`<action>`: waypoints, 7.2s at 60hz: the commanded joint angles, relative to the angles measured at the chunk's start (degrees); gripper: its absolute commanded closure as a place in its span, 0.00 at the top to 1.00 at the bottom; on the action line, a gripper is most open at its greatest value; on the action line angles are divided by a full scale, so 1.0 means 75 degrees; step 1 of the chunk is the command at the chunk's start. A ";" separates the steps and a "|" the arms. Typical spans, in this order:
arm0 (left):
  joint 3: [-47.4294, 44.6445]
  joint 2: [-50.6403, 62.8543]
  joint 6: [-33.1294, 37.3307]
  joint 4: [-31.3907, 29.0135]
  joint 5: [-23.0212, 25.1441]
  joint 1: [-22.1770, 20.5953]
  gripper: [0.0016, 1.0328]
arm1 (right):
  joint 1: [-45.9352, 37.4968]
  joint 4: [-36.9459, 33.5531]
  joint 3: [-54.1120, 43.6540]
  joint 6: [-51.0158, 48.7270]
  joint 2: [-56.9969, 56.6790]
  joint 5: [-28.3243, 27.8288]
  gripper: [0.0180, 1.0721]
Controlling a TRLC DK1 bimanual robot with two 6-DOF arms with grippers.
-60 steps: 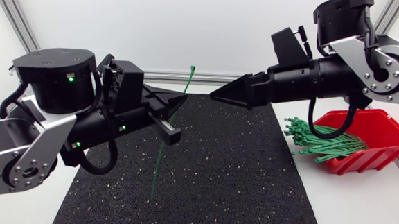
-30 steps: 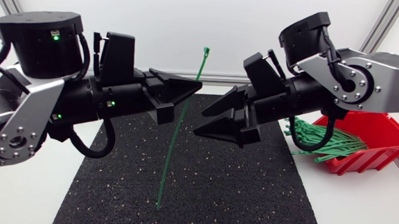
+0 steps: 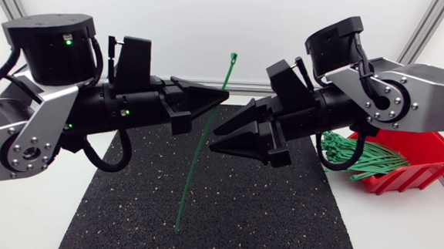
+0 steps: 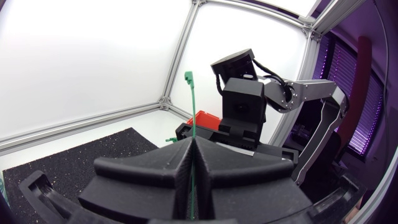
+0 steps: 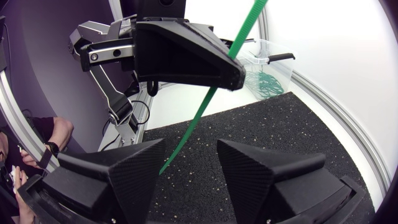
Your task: Take a green cable tie from the red box, thread the tail through the head to close it, then place it in the transparent bin on the left.
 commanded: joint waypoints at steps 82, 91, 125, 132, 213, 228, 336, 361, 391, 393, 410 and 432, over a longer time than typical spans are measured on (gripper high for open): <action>-0.0024 0.0251 -0.0395 0.0029 0.0136 -0.0215 0.04 | 0.0009 0.0448 -0.0329 0.0569 -0.0238 -0.0073 0.06; -0.0001 0.0216 0.0085 -0.0158 0.0147 -0.0028 0.19 | -0.0026 0.0331 -0.0306 0.0569 -0.0191 0.0138 0.06; -0.0106 0.0110 0.1773 -0.1236 0.3007 0.2058 0.41 | 0.0373 -0.2423 0.0573 -0.0732 0.0430 0.1650 0.06; -0.0153 0.0052 0.1773 -0.1342 0.3686 0.2316 0.35 | 0.0478 -0.2974 0.0843 -0.0837 0.0688 0.1908 0.06; -0.0423 0.1013 0.1468 -0.0885 0.5128 0.3125 0.92 | 0.1251 -0.5095 0.2987 -0.0392 0.2950 0.0455 0.06; -0.0200 0.1693 0.1093 -0.0838 0.5749 0.3312 0.92 | 0.1298 -0.5259 0.2928 -0.0369 0.3149 -0.0155 0.06; -0.0294 0.1575 -0.0137 -0.0381 0.5901 0.2597 0.21 | 0.1040 -0.3958 0.2319 -0.0404 0.3102 -0.0155 0.06; -0.0294 0.1610 -0.0184 -0.0299 0.5878 0.2691 0.18 | 0.1052 -0.3864 0.2202 -0.0357 0.3020 -0.0143 0.06; -0.0341 0.1634 -0.0219 -0.0252 0.5866 0.2691 0.15 | 0.1052 -0.3689 0.2120 -0.0216 0.2868 -0.0120 0.06; -0.0341 0.1634 -0.0231 -0.0252 0.5866 0.2691 0.15 | 0.1052 -0.3677 0.2108 -0.0205 0.2868 -0.0120 0.06; -0.0353 0.1634 -0.0231 -0.0205 0.5831 0.2691 0.07 | 0.1064 -0.3642 0.2096 -0.0181 0.2868 -0.0084 0.06; -0.0341 0.1669 -0.0337 -0.0170 0.5749 0.2609 0.04 | 0.1087 -0.3572 0.2026 -0.0169 0.2797 -0.0084 0.06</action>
